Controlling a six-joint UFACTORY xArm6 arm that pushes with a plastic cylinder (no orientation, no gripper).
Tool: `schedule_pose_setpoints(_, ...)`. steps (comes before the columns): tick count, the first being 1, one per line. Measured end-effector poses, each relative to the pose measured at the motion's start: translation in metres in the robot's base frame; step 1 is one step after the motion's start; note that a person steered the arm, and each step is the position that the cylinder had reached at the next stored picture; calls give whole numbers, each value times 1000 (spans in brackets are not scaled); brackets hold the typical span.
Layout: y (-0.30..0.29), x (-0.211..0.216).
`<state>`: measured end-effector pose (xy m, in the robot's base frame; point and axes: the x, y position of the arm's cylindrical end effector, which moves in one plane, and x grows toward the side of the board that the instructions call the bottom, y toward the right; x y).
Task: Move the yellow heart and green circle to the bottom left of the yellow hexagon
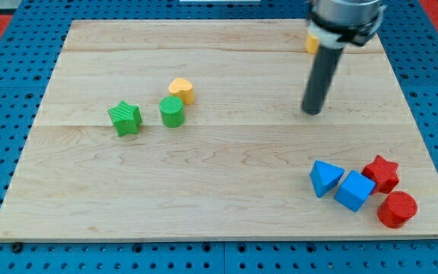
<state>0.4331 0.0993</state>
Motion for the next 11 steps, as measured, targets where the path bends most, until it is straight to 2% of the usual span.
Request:
schedule_pose_setpoints(1, -115, 25)
schedule_pose_setpoints(4, -236, -6)
schedule_pose_setpoints(5, -243, -19)
schedule_pose_setpoints(6, -209, -49)
schedule_pose_setpoints(7, -139, -73)
schedule_pose_setpoints(8, -105, -61)
schedule_pose_setpoints(9, -103, -34)
schedule_pose_setpoints(11, 4, -49)
